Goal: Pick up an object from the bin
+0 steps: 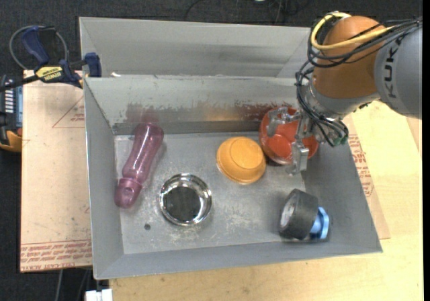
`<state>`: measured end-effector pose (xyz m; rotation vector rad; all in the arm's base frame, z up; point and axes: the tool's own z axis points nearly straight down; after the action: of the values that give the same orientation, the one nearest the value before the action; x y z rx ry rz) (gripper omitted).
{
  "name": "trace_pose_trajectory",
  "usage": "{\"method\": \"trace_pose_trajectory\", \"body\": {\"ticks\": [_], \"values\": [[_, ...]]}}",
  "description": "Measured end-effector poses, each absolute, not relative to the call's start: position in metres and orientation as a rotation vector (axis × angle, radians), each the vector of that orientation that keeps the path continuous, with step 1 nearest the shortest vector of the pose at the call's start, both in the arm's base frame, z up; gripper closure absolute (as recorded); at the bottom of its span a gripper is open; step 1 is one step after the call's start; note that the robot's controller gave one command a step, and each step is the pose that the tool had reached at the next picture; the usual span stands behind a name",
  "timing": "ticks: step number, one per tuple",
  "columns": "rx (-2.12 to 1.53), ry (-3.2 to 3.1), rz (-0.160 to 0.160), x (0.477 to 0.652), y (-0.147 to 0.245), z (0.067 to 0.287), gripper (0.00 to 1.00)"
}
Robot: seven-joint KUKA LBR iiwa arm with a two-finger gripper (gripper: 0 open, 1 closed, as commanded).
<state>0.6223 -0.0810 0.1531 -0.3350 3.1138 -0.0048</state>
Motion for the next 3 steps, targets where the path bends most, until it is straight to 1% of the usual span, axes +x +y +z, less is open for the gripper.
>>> {"method": "trace_pose_trajectory", "body": {"ticks": [1, 2, 3], "values": [[-0.444, 3.097, -0.004, 0.63, -0.119, 0.129, 0.0], [-0.956, 2.979, -0.002, 0.587, 0.031, 0.115, 1.0], [-0.955, 2.979, -0.002, 0.587, 0.031, 0.115, 1.0]]}}
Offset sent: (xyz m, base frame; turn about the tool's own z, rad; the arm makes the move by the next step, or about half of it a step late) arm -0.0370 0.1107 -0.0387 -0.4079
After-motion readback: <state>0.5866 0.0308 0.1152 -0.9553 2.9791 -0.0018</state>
